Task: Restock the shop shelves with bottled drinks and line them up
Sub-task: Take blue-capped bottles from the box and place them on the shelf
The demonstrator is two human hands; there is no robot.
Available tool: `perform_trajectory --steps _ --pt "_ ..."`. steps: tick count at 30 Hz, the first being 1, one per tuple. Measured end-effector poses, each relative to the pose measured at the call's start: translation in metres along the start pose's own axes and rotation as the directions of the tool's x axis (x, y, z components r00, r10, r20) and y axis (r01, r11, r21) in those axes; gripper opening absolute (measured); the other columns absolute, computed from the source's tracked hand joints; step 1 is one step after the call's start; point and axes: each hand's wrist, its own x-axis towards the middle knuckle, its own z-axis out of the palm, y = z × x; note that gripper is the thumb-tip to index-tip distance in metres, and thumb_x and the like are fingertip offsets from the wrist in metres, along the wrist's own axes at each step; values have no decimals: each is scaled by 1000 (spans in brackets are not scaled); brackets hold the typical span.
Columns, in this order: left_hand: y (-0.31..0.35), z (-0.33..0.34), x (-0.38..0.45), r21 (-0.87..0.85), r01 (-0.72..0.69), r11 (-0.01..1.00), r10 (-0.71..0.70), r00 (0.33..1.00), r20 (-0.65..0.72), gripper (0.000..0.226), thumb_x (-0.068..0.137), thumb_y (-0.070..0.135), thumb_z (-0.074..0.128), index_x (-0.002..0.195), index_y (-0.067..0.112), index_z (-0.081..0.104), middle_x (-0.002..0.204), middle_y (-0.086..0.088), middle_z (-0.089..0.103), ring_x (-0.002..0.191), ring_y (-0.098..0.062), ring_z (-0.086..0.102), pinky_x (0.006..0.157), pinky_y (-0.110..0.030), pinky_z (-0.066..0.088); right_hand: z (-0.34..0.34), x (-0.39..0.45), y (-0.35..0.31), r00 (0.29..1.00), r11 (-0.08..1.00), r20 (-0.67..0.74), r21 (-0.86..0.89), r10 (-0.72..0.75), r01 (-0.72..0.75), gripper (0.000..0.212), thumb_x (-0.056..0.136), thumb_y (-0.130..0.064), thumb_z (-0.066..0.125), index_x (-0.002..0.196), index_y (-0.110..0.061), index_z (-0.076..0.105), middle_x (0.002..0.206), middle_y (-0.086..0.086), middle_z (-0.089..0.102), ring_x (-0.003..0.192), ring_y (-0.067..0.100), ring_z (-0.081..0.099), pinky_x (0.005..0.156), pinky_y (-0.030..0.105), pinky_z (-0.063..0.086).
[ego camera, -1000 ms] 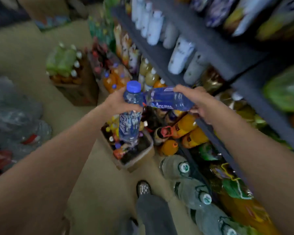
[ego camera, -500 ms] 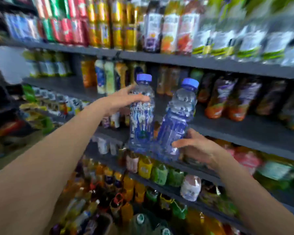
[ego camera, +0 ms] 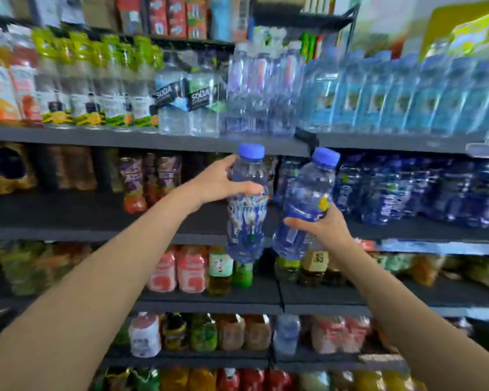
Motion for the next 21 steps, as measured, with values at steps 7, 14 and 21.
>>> perform_trajectory --steps 7,14,21 --pt "19 105 71 29 -19 999 20 999 -49 72 70 32 79 133 21 47 132 3 54 121 -16 49 103 -35 40 -100 61 54 967 992 -250 -106 41 -70 70 67 -23 83 122 -6 43 103 8 59 92 24 55 77 35 46" --pt "7 152 128 81 -88 993 95 991 -97 68 67 29 82 127 23 50 125 4 59 115 -14 54 99 -34 43 -121 131 99 949 981 -295 -120 114 -155 83 66 -27 84 131 -4 38 117 13 59 108 32 56 85 39 48" --pt "-5 204 178 9 -65 998 65 990 -125 57 67 22 82 119 19 56 108 8 60 103 -10 57 84 -21 40 -123 172 132 955 943 -278 -280 101 -181 70 68 -35 82 114 0 42 113 16 57 103 33 54 76 37 43"
